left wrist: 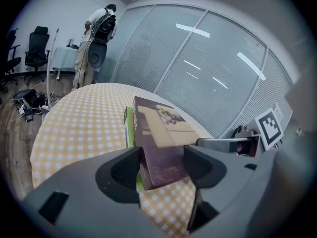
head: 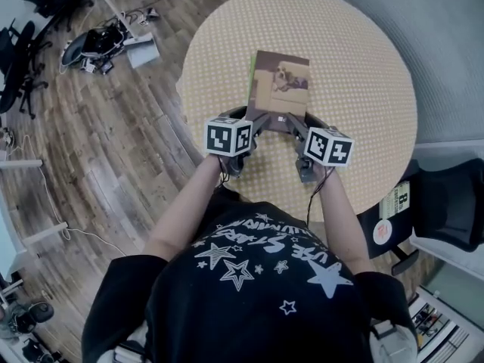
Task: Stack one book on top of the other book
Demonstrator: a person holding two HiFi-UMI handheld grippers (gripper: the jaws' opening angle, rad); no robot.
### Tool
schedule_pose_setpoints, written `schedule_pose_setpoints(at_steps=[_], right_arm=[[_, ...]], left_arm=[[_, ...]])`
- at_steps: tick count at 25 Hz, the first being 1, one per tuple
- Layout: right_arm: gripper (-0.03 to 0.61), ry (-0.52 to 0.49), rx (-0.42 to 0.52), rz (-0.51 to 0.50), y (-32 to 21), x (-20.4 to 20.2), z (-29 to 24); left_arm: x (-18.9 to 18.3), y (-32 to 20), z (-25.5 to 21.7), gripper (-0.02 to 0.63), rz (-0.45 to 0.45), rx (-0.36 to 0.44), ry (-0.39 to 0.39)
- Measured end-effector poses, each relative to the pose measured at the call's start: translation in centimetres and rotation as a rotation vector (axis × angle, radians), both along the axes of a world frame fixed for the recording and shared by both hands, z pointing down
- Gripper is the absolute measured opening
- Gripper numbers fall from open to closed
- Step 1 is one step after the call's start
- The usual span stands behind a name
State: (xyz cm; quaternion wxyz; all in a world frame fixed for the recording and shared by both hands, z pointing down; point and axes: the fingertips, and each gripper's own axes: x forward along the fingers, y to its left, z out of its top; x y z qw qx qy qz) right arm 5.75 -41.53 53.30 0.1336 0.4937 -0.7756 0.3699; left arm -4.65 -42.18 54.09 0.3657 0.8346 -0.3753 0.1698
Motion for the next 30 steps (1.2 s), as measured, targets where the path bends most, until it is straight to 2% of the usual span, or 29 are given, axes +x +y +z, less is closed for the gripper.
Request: schedule_pose_setpoints(at_steps=[8,17,30], right_arm=[[0.222,0.044,-0.013,-0.053,-1.6,-0.9,0.9],[0.221,0.067,-0.046,-0.054,-1.7,-1.0,2.5],[0.222,0.06,-0.043,-0.018,-1.7,-0.8,3.1]], left_arm=[[-0.9,-0.7,1.3,0.275,0.008,-0.035,0.002],[-1.1,-0.6,2.7,0.262,0.049,-0.042,-0.046],[-1.1,-1.0,2.8,0.262,0.085,-0.015,-0.06]])
